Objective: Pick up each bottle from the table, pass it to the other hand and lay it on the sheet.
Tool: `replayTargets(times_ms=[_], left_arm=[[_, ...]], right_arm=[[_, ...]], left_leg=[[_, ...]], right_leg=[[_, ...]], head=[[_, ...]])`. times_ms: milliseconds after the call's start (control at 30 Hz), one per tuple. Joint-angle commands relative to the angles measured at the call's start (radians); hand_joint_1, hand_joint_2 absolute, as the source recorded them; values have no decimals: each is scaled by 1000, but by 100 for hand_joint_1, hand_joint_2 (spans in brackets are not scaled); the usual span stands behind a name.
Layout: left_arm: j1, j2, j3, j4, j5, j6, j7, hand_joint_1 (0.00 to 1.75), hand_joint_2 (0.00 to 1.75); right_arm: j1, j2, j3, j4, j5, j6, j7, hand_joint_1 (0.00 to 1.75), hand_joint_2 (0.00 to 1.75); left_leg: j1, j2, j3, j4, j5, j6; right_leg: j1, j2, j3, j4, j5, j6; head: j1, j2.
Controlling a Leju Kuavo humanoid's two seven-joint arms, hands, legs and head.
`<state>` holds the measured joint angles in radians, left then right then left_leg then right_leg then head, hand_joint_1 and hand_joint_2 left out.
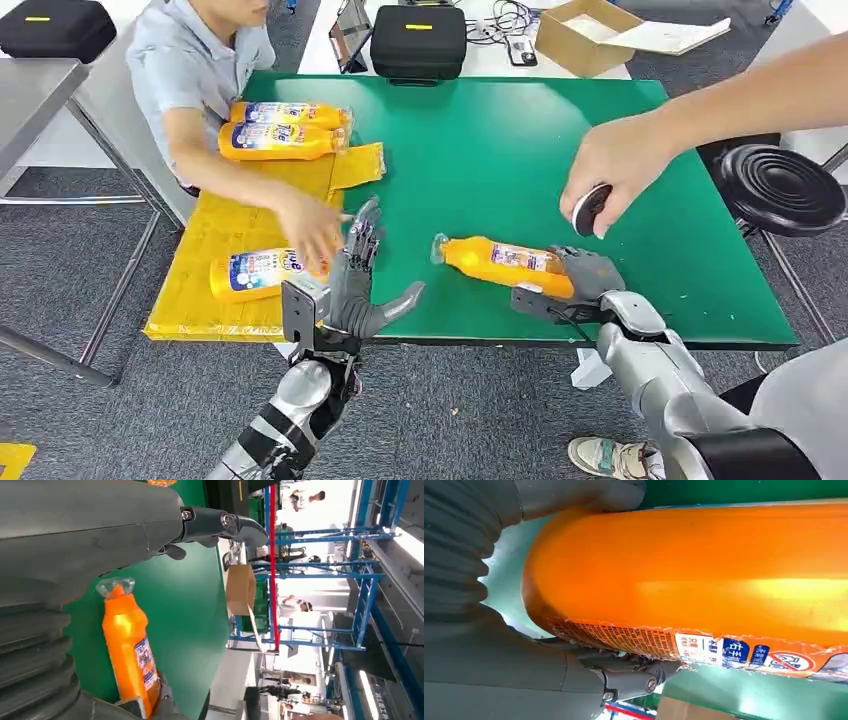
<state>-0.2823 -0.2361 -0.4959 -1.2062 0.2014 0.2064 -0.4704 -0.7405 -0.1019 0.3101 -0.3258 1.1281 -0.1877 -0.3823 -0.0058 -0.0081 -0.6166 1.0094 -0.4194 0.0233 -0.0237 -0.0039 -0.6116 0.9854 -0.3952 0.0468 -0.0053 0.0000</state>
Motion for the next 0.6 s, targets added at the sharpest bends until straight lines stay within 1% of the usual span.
replayTargets(times_ms=[33,67,100,133,200,233,267,300,333,367,400,433,467,500,533,567,600], left_arm=[[-12,17,14,18,-4,15,-4,0,175],[-11,19,16,17,-5,15,-4,0,175],[-6,19,20,10,-5,16,-5,0,175],[-1,19,24,3,-3,17,-7,0,175],[34,23,40,-43,-7,33,-33,0,175],[54,29,45,-68,-10,36,-46,0,175],[69,36,49,-85,-10,36,-48,0,175],[85,35,61,-105,-14,51,-68,0,175],[97,37,66,-119,-14,56,-76,0,175],[103,39,67,-126,-14,56,-77,0,175],[112,39,73,-139,-11,58,-79,0,175],[128,33,87,-157,7,63,-82,0,175],[138,32,91,-167,18,62,-82,0,175],[161,34,96,-193,63,41,-70,0,175],[166,36,96,-194,63,41,-70,0,175],[166,36,96,-194,63,41,-70,0,175],[178,42,91,-206,109,7,-37,0,175]], right_arm=[[43,-7,-43,72,-41,30,10,175,175],[58,-8,-47,71,-46,21,5,175,175],[72,-4,-67,62,-67,-1,-16,175,175],[82,0,-85,54,-86,-18,-35,175,175],[117,34,-154,23,-173,-108,-156,175,175],[127,54,-185,12,-214,-138,-213,175,175],[133,69,-192,3,-227,-150,-219,175,175],[146,89,-243,-32,-300,-158,-288,175,175],[154,107,-268,-58,-345,-158,-316,175,175],[155,111,-267,-61,-349,-154,-316,175,175],[175,127,-279,-125,-401,-151,-316,175,175],[225,132,-251,-255,-491,-158,-316,175,175],[248,130,-223,-307,-521,-182,-316,175,175],[319,126,-162,-481,-664,-205,-316,175,175],[326,130,-158,-484,-664,-211,-316,175,175],[326,130,-158,-484,-664,-211,-316,175,175],[381,120,-109,-616,-720,-260,-316,175,175]], left_leg=[[2,-1,5,-1,-2,-2],[3,-2,6,-1,-2,-2],[2,-2,4,-1,-1,-1],[2,-3,6,-1,-1,-2],[3,-2,7,-2,-2,-2],[2,-1,6,-2,-1,-1],[3,0,9,-2,-2,-3],[2,1,6,-2,-2,-2],[3,3,8,-2,-3,-3],[2,2,5,-1,-2,-2],[2,6,8,-1,-4,-3],[1,3,4,-1,-2,-2],[1,4,4,-1,-2,-2],[3,7,7,-1,-4,-3],[2,5,3,-1,-2,-2],[3,5,5,0,-3,-3],[2,2,3,0,-3,-2]], right_leg=[[2,-2,7,-2,-2,-3],[3,-2,8,-3,-2,-3],[2,-2,5,-2,-1,-2],[3,-3,7,-3,-2,-3],[3,-2,9,-3,-2,-3],[2,-1,7,-3,-1,-2],[3,-1,10,-4,-2,-3],[2,1,7,-2,-1,-2],[3,3,9,-3,-1,-3],[2,2,5,-1,-1,-2],[3,6,7,-1,-2,-4],[2,3,4,-1,0,-2],[2,4,3,-1,0,-2],[3,6,5,-2,-1,-4],[2,3,3,-1,-1,-2],[4,3,5,-1,-2,-4],[3,2,3,0,-2,-3]], head=[[0,0],[0,0],[0,0],[0,0],[0,0],[0,0],[1,0],[0,0],[1,0],[0,0],[0,0],[0,0],[0,0],[0,0],[0,0],[0,0],[0,0]])
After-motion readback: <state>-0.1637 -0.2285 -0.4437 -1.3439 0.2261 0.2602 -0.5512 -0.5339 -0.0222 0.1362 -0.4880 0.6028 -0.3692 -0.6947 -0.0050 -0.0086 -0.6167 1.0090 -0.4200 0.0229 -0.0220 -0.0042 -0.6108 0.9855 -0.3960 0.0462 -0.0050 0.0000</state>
